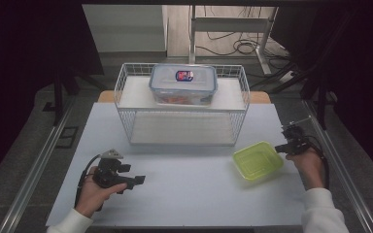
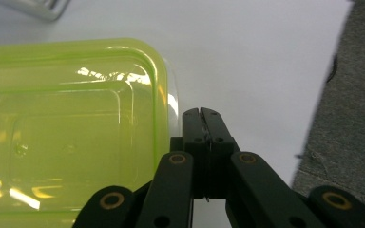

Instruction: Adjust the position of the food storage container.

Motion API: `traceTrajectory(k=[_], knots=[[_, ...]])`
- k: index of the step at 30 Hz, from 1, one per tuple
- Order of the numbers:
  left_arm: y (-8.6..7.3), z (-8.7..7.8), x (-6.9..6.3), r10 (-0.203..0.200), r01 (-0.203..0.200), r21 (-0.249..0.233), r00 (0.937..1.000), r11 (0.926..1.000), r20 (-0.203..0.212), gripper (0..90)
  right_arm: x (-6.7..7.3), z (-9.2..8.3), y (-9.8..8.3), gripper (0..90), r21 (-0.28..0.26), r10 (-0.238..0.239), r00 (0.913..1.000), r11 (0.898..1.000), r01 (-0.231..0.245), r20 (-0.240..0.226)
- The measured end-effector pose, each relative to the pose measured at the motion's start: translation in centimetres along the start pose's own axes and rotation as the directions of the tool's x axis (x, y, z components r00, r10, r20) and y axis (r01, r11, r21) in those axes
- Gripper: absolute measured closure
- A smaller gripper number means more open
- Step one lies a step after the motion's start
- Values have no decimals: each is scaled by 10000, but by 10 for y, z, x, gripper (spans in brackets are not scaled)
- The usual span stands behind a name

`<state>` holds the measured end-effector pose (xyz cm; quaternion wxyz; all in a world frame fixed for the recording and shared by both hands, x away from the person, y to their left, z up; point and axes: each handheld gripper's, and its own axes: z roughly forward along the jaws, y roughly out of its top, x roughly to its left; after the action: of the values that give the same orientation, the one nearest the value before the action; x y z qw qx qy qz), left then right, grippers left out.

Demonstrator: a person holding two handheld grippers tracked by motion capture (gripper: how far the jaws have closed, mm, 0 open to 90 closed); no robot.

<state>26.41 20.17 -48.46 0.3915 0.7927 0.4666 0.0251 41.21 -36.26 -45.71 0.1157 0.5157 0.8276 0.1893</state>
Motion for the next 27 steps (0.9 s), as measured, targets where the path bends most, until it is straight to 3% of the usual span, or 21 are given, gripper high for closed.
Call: traceTrajectory(k=[9,18,27], knots=[[0,-1,2,-30,30,-52,10000,10000,71,199,35,4,-11,897,-110,-226,9991,9997,222,-348],[-1,1,2,-46,46,48,10000,10000,47,200,75,5,-19,897,-262,-587,9929,9981,563,-1033],[-2,4,1,-38,38,107,10000,9999,3,200,103,1,-31,897,-245,-656,9869,9977,626,-1472]])
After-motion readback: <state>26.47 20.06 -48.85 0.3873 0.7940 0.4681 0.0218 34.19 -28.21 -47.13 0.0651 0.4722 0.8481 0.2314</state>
